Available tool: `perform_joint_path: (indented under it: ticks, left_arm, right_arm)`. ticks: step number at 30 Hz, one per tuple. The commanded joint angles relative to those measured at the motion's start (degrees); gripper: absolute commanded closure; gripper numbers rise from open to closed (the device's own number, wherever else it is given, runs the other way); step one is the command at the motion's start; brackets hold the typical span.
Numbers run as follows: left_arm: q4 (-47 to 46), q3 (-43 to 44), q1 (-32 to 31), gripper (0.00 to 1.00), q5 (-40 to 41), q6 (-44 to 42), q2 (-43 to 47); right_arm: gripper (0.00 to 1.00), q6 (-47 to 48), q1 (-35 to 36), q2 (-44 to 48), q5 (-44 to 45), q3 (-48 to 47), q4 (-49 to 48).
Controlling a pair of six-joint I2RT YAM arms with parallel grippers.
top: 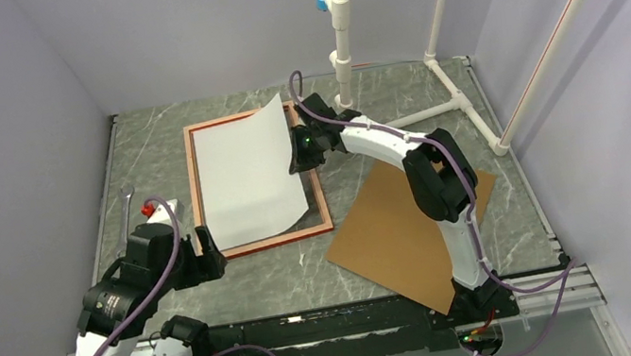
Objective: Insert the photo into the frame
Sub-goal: Adjust the photo in the photo frame.
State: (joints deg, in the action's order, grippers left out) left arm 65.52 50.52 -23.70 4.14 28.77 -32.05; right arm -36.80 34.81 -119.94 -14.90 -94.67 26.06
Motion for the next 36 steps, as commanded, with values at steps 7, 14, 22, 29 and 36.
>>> perform_joint_path:
  ticks: [7,14,22,29,36]
  left_arm:
    - [0.1,0.2,0.2,0.13,-0.4,0.8,1.0]
    - [-0.2,-0.3,0.2,0.13,-0.6,1.1,1.3]
    - [-0.1,-1.0,0.2,0.13,-0.9,1.2,1.9]
    - [-1.2,-2.8,0.3,0.13,-2.4,1.4,1.0]
    - [-3.9,-5.0,0.3,0.11,-7.2,0.4,-0.2]
  right_arm:
    - [1.0,-3.0,0.5,1.4,-0.8,2.3,-5.8]
    - [0.64,-1.5,0.5,1.1,-1.1,1.7,-4.7]
    - [0.2,1.5,1.0,4.1,4.3,2.8,-2.9]
    - [0.07,3.8,2.2,7.5,10.5,5.4,0.4]
    - [0.02,4.0,2.4,15.2,12.1,14.5,0.2]
